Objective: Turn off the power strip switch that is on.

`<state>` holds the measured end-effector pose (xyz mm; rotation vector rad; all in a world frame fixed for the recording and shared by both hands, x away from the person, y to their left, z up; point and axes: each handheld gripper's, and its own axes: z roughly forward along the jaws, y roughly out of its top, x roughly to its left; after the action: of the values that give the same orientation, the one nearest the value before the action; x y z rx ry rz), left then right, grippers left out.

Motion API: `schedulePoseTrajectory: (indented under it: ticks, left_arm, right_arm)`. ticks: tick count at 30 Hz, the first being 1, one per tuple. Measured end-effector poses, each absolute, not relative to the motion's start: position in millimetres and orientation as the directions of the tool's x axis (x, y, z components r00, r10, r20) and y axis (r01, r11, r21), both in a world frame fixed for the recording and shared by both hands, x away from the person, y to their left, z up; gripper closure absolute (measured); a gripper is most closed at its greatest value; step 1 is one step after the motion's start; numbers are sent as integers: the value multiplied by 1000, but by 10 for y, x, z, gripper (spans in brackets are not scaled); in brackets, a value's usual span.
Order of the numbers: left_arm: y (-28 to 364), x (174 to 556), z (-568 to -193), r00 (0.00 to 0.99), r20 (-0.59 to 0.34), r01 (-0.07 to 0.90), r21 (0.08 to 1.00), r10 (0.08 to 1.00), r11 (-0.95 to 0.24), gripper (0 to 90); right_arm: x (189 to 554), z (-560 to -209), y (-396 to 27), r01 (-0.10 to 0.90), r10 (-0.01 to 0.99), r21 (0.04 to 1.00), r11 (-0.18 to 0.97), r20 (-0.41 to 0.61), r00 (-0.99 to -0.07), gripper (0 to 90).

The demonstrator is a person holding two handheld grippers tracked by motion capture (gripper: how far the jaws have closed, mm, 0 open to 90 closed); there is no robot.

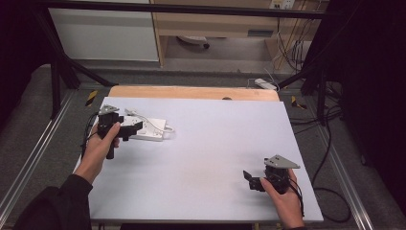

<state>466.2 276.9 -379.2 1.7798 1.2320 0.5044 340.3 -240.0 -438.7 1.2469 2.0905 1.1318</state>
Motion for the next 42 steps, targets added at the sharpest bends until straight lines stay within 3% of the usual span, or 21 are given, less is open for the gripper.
schedulePoseTrajectory:
  ticks: [8,42]
  left_arm:
    - [2790,4480,-3676,447,-158,526,842,880,-116,84]
    - [2907,3613,-3610,493,-115,548,811,862,-206,93]
  right_arm:
    - [3386,-4376,-2389,499,872,827,260,21,-489,46]
    - [3401,-4386,-2402,503,875,825,258,21,-484,46]
